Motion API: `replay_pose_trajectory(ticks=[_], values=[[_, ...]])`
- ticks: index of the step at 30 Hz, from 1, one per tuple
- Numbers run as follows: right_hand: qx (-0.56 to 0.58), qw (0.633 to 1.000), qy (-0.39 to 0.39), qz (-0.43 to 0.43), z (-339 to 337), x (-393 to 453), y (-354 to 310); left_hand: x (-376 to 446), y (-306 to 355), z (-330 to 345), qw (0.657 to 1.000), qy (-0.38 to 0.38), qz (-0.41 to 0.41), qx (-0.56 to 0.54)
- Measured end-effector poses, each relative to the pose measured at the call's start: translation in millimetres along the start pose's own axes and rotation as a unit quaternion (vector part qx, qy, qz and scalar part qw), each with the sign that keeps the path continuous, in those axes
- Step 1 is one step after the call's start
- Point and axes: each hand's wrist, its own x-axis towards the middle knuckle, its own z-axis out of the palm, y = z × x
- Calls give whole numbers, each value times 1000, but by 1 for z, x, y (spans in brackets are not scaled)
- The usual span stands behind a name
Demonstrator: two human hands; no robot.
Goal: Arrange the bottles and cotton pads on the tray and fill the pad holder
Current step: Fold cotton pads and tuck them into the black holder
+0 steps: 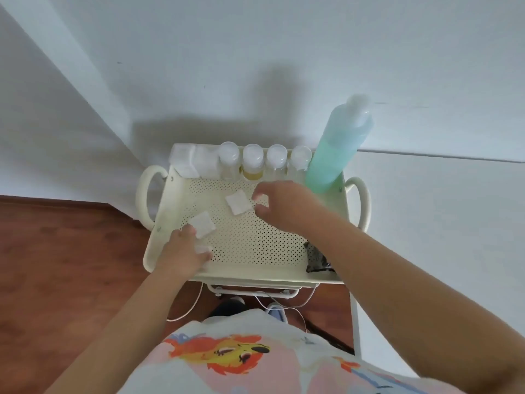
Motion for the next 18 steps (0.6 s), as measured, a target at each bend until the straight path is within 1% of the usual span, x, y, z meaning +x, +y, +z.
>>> replay_pose_trajectory(ticks=[2, 4, 7, 10, 12, 14, 18], values=[[-82, 991, -103, 1, 18, 35, -6, 0, 0, -1, 999, -9, -24, 20], [-117, 982, -151, 7, 36, 64, -6, 2, 1, -3, 999, -15, -19, 31], [-95, 983, -153, 22, 57, 93, -1, 7, -1, -4, 999, -50, -4, -1], [-62, 988, -140, 16, 75, 109, 3, 8, -4, -5, 997, -80, 6, 14], [-49, 990, -130, 16, 85, 113, 8, 8, -6, -6, 997, -72, 13, 28], [-61, 991, -120, 19, 94, 115, 13, 11, -6, -5, 998, -59, 21, 31], [-66, 992, -91, 49, 103, 113, 14, 12, -4, -5, 997, -76, 25, 4]])
